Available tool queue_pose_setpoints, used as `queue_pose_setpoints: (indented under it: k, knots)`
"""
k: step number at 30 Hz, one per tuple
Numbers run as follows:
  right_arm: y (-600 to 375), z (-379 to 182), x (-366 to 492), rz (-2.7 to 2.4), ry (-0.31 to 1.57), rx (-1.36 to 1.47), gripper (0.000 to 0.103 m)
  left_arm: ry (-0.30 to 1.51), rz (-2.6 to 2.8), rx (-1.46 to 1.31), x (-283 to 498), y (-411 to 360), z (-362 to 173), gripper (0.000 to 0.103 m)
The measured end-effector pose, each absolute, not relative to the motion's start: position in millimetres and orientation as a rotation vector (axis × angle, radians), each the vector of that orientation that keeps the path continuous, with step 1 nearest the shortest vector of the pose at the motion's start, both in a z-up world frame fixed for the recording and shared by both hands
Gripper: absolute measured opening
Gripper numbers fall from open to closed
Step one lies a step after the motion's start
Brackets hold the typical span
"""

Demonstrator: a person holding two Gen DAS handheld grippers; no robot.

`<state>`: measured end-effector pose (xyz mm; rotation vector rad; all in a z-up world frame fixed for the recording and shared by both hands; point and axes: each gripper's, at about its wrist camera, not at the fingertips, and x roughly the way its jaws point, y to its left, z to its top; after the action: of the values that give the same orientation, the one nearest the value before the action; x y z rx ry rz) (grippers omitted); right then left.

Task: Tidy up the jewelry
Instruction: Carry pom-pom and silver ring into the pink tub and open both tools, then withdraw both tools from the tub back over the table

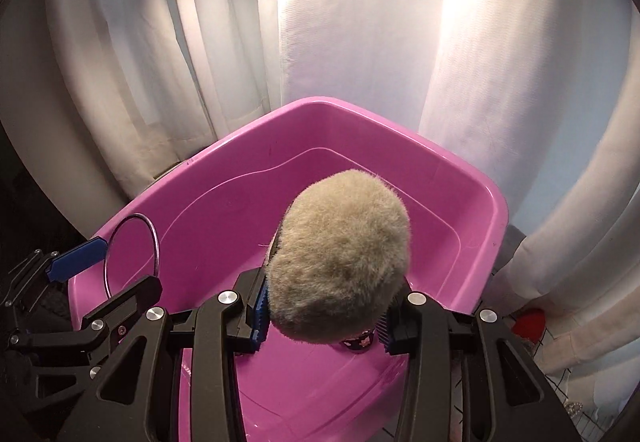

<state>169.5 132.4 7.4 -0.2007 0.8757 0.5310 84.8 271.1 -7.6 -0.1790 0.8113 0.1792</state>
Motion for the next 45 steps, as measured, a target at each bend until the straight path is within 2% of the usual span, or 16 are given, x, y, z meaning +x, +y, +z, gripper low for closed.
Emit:
queue_pose_setpoints:
  k: [13,15,17,19,21,34,43,45]
  knots:
    - [137.6,-17.5,195.5,0.469,0.965,-0.211,0.04,0.887,0.201,-0.176,95.0,272.2,-25.8,0.072]
    - [138.2,-20.9,198.7,0.465,0.99,-0.205,0.042,0.901,0.197,-0.194,95.4,274.2,-29.2,0.072]
    - [139.5,-23.1,202.2,0.446,1.0,-0.205,0.051,0.898,0.196,-0.206,94.2,275.5,-29.1,0.073]
    - [138.5,-23.9,203.4,0.435,1.002,-0.203,0.058,0.891,0.205,-0.199,93.4,275.4,-28.2,0.078]
    - [137.6,-24.8,204.5,0.43,1.005,-0.2,0.058,0.883,0.211,-0.197,92.2,275.4,-26.7,0.081]
    - [126.9,-19.7,195.3,0.414,0.981,-0.18,0.059,0.872,0.213,-0.219,86.5,276.5,-20.5,0.081]
    - [99.8,5.9,165.0,0.419,0.904,-0.094,0.059,0.82,0.162,-0.207,64.8,258.1,3.5,0.081]
    - [82.6,15.0,156.7,0.404,0.883,-0.063,0.059,0.803,0.141,-0.199,60.9,248.3,11.2,0.086]
